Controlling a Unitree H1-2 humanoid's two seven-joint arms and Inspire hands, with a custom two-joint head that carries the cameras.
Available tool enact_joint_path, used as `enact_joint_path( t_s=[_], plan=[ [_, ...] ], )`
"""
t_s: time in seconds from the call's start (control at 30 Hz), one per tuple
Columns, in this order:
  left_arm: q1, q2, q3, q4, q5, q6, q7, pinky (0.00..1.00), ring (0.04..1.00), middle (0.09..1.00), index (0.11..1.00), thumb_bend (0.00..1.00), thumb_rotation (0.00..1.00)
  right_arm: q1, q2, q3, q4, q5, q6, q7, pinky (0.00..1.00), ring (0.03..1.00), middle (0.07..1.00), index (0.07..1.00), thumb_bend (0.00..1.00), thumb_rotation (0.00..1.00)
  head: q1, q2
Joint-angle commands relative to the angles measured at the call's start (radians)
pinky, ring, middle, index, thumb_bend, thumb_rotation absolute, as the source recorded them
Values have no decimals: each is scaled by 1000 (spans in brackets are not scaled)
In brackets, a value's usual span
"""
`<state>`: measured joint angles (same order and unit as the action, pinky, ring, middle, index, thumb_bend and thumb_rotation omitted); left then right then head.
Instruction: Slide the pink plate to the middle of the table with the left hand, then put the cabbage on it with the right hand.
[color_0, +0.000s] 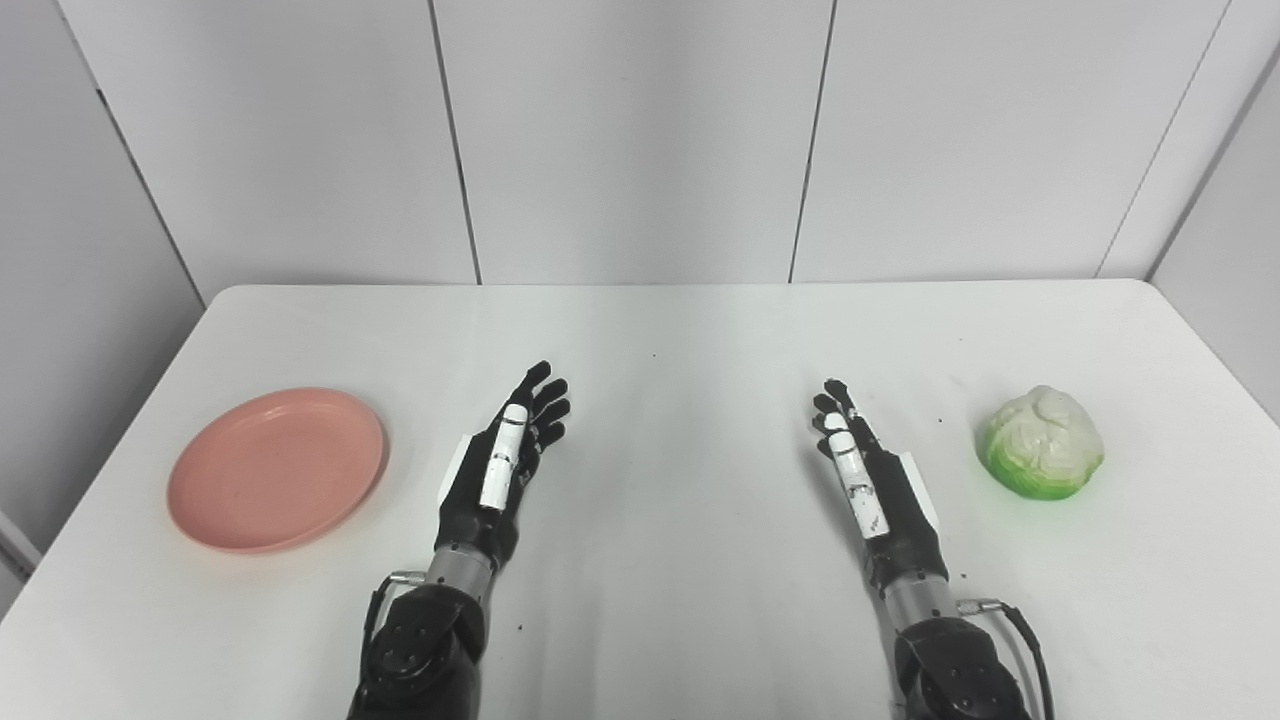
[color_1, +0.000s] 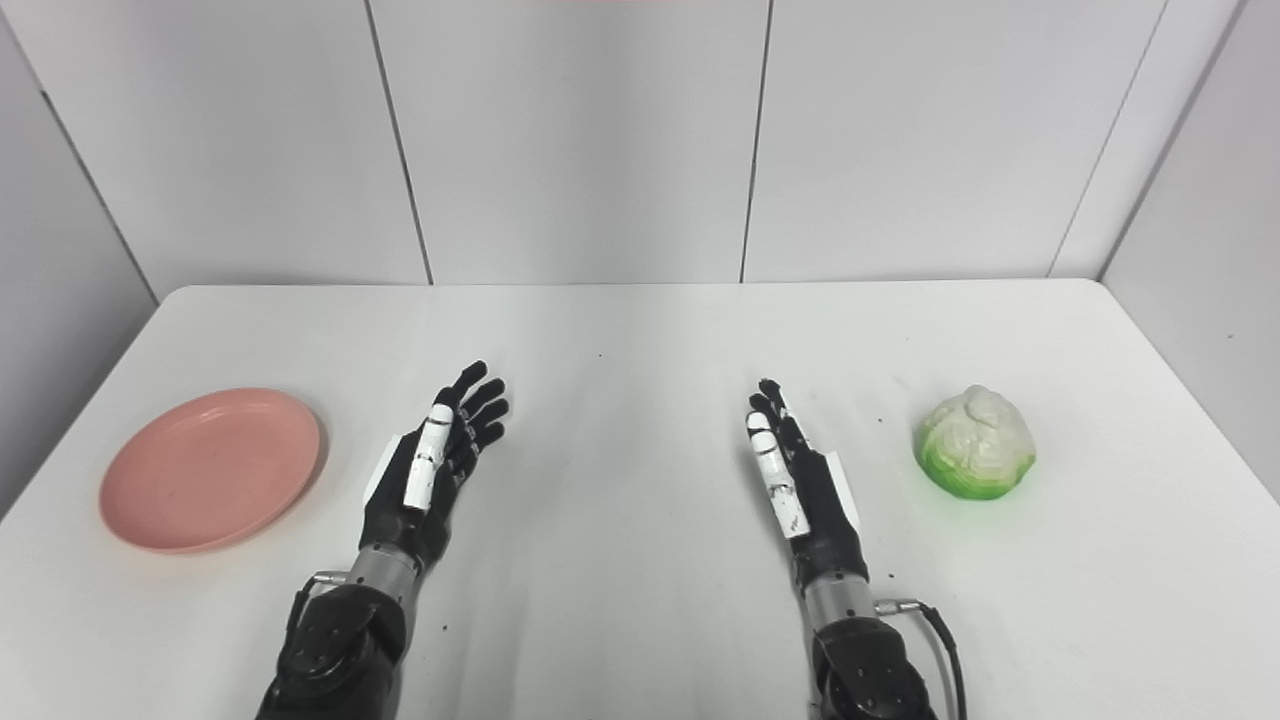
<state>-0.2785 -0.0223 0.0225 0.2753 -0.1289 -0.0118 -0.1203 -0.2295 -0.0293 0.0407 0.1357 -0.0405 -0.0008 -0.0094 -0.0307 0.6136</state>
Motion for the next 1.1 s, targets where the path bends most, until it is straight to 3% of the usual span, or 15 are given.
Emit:
enact_joint_path(
  t_s=[0.0, 1.07],
  plan=[
    [32, -2, -1, 40, -3, 25, 4, 919, 903, 906, 902, 469, 1000, -11, 2, 3, 1, -3, -18, 6, 932, 925, 928, 946, 329, 1000, 1, 0],
    [27, -3, -2, 57, -2, 15, 2, 919, 901, 904, 901, 463, 1000, -15, 2, 1, 20, 11, -36, 14, 929, 925, 933, 950, 318, 1000, 25, -11]
  ],
)
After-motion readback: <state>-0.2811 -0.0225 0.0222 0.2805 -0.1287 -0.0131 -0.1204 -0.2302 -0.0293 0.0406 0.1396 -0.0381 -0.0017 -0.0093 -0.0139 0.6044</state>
